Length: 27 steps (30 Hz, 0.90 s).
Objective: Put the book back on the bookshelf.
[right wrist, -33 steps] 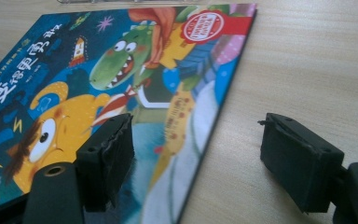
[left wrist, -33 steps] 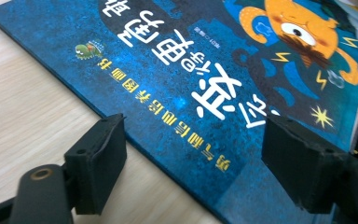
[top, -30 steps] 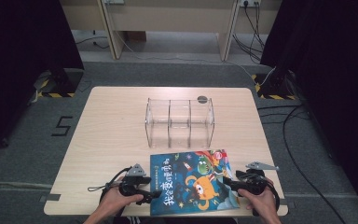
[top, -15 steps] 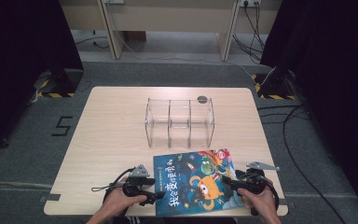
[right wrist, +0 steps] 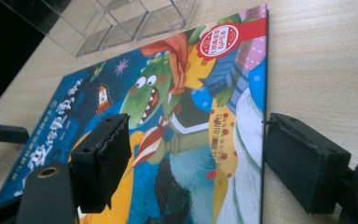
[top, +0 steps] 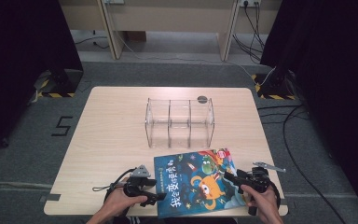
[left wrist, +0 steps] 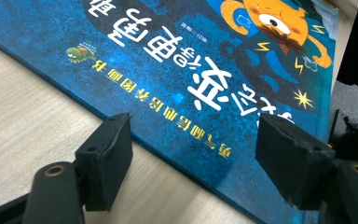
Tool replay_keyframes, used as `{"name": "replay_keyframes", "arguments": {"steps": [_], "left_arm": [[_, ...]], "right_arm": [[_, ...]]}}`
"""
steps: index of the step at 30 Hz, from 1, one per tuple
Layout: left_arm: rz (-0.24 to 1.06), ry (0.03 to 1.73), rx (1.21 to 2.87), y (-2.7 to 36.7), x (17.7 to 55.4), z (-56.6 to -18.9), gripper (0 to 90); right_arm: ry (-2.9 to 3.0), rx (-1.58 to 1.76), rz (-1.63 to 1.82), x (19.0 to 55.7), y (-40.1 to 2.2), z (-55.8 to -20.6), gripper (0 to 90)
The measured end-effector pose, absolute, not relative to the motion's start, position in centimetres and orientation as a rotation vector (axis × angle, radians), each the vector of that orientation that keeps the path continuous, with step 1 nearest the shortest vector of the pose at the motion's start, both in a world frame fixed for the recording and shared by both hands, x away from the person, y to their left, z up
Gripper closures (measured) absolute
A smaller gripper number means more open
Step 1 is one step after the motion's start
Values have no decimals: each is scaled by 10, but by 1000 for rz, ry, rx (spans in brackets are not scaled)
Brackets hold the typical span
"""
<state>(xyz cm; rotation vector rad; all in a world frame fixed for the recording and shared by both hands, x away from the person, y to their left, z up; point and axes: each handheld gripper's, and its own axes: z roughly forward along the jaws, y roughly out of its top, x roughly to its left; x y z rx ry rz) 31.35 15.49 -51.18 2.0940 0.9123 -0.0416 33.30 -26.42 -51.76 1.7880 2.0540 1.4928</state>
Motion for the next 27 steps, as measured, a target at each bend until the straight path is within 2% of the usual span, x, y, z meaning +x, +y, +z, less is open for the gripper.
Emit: {"name": "replay_keyframes", "arguments": {"steps": [12,15,19,21,22,24,27], "left_arm": [[-46,913,2082,156,313,-513,265],[-48,914,2083,156,314,-512,265],[-51,913,2076,157,314,-513,263],[-54,912,2076,158,314,-513,260],[-57,911,2075,158,314,-513,260],[-59,911,2070,158,314,-513,258],[-59,908,2070,159,314,-513,257]], "right_arm": [[1880,2040,1724,328,-274,-524,248],[1876,2076,1754,326,-276,-525,278],[1916,2069,1766,325,-274,-527,365],[1941,1990,1749,324,-277,-522,476],[1941,1990,1749,324,-277,-522,476],[1991,1900,1743,324,-281,-519,554],[2076,1780,1669,324,-279,-515,572]]}}
